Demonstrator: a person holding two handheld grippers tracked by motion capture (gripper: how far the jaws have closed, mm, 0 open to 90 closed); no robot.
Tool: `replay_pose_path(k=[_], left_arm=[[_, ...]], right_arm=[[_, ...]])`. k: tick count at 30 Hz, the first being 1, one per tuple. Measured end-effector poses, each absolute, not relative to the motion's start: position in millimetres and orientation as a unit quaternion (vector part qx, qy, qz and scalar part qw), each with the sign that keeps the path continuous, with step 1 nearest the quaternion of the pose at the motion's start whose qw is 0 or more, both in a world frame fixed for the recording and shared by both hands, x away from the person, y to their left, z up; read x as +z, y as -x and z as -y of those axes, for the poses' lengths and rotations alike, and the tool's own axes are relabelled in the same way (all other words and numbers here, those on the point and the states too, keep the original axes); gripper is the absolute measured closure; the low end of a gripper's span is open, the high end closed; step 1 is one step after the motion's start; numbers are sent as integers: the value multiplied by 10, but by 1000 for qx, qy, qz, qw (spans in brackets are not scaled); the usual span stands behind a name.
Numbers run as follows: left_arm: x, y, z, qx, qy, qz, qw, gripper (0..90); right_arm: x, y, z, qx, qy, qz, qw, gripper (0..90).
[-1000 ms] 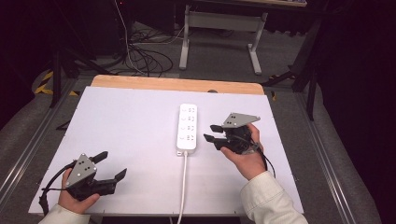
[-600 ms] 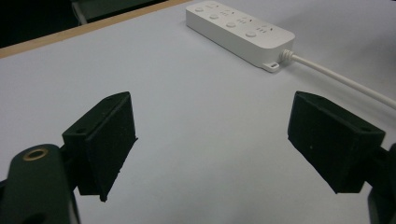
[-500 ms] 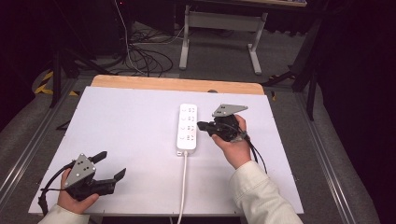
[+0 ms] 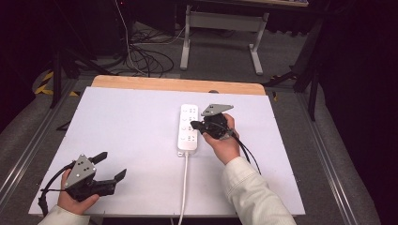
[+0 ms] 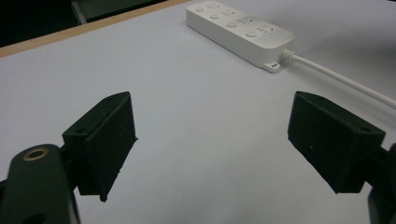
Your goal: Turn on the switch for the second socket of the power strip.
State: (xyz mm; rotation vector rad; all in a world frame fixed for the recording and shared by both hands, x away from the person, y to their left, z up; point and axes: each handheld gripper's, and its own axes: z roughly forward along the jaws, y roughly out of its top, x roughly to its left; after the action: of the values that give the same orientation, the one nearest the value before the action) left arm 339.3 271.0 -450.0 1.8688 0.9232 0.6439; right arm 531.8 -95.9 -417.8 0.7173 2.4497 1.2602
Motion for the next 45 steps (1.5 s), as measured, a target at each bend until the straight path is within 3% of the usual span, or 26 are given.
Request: replay_pose_path(k=[45], left_arm=[[-4505,-3404,-2711,262,-762,-376,457,159]], right_arm=[[-4643,-5612,590,417,-269,-855,148,900]])
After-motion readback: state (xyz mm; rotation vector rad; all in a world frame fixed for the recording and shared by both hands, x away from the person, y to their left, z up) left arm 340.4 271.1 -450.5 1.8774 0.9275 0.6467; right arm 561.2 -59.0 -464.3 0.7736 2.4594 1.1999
